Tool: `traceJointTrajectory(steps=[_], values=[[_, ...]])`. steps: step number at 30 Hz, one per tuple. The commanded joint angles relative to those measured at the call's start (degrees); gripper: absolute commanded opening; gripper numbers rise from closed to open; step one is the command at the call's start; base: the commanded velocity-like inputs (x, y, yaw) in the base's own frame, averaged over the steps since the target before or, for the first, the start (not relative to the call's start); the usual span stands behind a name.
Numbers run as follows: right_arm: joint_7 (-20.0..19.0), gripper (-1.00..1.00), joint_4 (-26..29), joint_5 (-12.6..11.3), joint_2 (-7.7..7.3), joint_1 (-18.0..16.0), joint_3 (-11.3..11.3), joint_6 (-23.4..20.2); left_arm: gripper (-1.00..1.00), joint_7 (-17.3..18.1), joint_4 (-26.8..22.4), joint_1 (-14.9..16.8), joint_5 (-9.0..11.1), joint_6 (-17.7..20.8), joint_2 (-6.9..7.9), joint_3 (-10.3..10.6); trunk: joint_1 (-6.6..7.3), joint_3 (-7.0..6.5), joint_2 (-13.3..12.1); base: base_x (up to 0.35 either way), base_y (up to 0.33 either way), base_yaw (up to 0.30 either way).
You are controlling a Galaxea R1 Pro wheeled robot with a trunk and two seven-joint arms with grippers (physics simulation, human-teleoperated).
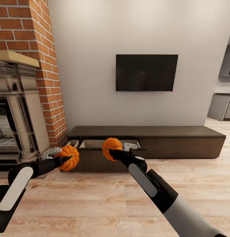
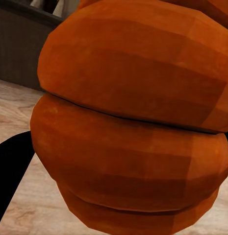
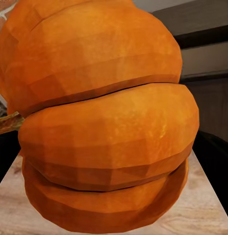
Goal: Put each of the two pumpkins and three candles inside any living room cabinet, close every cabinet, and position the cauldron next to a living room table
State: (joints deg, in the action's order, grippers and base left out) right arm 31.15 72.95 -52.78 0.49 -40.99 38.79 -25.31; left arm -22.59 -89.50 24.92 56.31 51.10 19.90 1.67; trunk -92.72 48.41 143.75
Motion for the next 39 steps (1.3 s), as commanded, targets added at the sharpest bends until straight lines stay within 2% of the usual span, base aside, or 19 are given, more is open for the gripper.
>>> traceJointTrajectory(steps=[1, 6, 9, 39], values=[[0.5, -1.0, 0.0, -0.3, 0.01, -0.1, 0.1, -0.2, -1.0, -0.6, -0.1, 0.0, 0.6, 0.1, 0.05, 0.1, 0.03, -0.06, 0.0, 0.0, 0.0, 0.0], [0.5, -1.0, 0.0, -0.4, 0.1, -0.1, 0.1, -0.2, -1.0, -0.6, -0.1, 0.0, 0.6, 0.1, 0.05, 0.1, 0.16, -0.7, -0.1, 0.0, 0.0, 0.0], [0.4, -1.0, -0.2, -0.4, 0.12, -0.1, 0.1, -0.2, -1.0, -0.6, -0.1, 0.0, 0.6, 0.1, 0.04, 0.1, 0.16, -0.41, -0.1, 0.0, 0.0, 0.0], [0.3, -1.0, -0.6, -0.7, -0.03, -0.1, 0.1, -0.3, -1.0, -0.6, -0.1, 0.0, 0.7, 0.1, -0.04, 0.3, 0.94, -4.22, -0.5, 0.0, 0.0, 0.0]])
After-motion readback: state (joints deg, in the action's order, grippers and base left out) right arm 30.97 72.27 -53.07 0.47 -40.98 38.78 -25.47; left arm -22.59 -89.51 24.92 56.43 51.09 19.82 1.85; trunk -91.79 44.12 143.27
